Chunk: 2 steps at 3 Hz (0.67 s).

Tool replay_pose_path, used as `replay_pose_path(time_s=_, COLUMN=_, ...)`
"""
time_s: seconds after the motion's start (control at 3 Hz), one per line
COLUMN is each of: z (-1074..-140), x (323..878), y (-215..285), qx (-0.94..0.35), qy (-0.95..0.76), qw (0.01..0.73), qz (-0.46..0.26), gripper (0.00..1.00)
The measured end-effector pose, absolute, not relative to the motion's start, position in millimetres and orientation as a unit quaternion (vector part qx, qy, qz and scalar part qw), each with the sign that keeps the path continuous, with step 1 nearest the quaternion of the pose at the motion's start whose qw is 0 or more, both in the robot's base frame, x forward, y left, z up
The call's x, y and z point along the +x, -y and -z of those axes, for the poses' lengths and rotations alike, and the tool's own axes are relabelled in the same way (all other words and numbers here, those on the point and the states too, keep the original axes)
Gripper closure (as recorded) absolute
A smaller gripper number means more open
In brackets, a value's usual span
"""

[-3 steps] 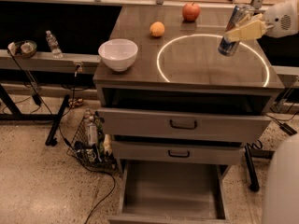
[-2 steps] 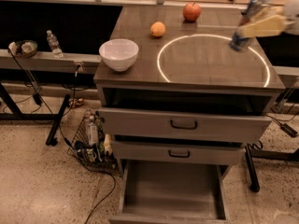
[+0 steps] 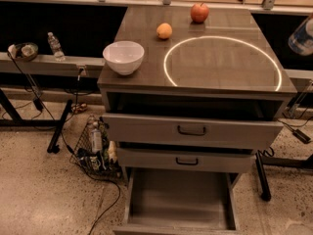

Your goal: Place redbull can into bottom drawer

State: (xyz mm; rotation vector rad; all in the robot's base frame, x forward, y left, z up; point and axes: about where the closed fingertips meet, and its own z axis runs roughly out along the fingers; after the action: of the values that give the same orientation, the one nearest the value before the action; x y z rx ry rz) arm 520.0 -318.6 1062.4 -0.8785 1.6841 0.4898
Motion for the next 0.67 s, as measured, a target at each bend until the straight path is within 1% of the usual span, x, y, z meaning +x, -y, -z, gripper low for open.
replay_pose_path(time_s=0.33, z=-1041.0, x=512.2, y=330.4, qx=-0.36, qy=-0.728, qw=0.543, qz=-0.213, gripper=1.0)
replay_pose_path(time_s=0.67, z=-1030.0, x=508.3, y=323.3, qx=-0.382, qy=-0.718, qw=0.533, qz=-0.231, gripper=1.0)
